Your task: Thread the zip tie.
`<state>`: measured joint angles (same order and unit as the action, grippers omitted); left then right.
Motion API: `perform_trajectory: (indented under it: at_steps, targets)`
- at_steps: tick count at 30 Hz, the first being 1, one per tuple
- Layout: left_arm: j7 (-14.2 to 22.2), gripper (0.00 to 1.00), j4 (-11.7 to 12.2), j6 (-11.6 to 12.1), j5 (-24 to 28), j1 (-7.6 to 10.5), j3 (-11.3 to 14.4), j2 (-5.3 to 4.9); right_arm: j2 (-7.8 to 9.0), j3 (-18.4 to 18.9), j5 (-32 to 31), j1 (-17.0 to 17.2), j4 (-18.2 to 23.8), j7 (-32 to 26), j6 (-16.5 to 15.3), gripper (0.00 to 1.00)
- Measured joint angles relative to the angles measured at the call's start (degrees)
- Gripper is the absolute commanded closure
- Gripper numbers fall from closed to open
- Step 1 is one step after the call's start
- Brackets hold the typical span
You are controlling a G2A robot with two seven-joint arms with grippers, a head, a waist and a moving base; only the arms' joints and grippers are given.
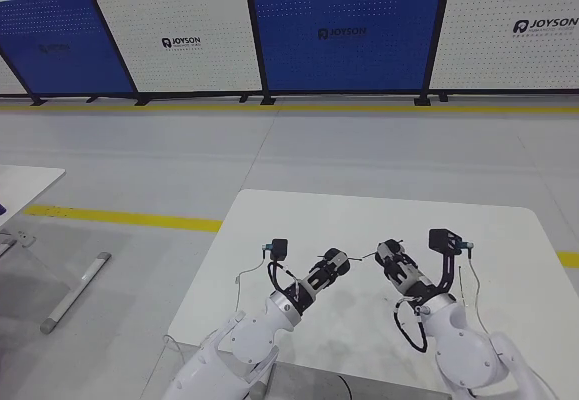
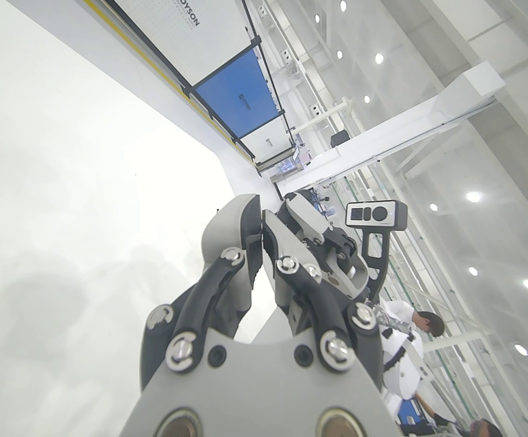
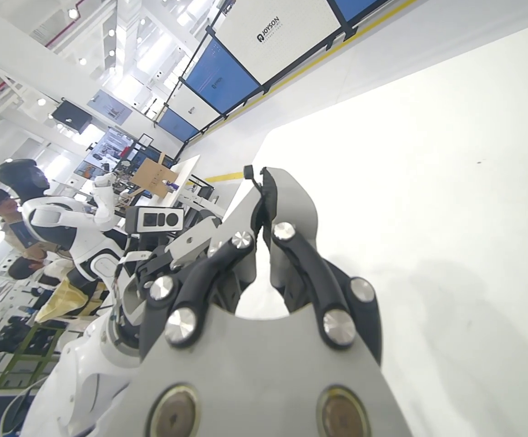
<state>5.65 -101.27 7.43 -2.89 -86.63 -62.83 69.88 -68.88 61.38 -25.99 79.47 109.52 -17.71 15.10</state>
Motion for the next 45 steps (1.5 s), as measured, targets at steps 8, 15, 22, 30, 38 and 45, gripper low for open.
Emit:
perform_trajectory:
  at_steps: [8, 15, 22, 30, 38, 45]
  targets:
    - [0.0, 1.0, 0.0, 0.0, 0.0, 0.0, 0.0, 0.0, -0.3, -0.7, -1.2, -0.4, -0.5, -1.6, 0.4, 1.0]
    - [0.0, 1.0, 0.0, 0.0, 0.0, 0.0, 0.0, 0.0, -0.53, 0.3, -0.5, 0.1, -0.3, -0.5, 0.1, 1.0]
    - [0.0, 1.0, 0.0, 0.0, 0.0, 0.0, 0.0, 0.0, -0.44, 2.0, -0.5, 1.6, 1.0, -0.3, -0.8, 1.0]
    - [0.0, 1.0, 0.0, 0.0, 0.0, 0.0, 0.0, 0.0, -0.75, 1.0, -1.6, 1.0, 0.6, -1.4, -1.0, 1.0]
    - [0.0, 1.0, 0.0, 0.0, 0.0, 0.0, 0.0, 0.0, -1.13, 0.5, -1.9, 0.1, -0.7, -1.8, -0.8, 1.0]
    - [0.0, 1.0, 0.0, 0.0, 0.0, 0.0, 0.0, 0.0, -1.3, 1.0, -1.5, 0.9, 0.0, -0.8, -1.5, 1.0]
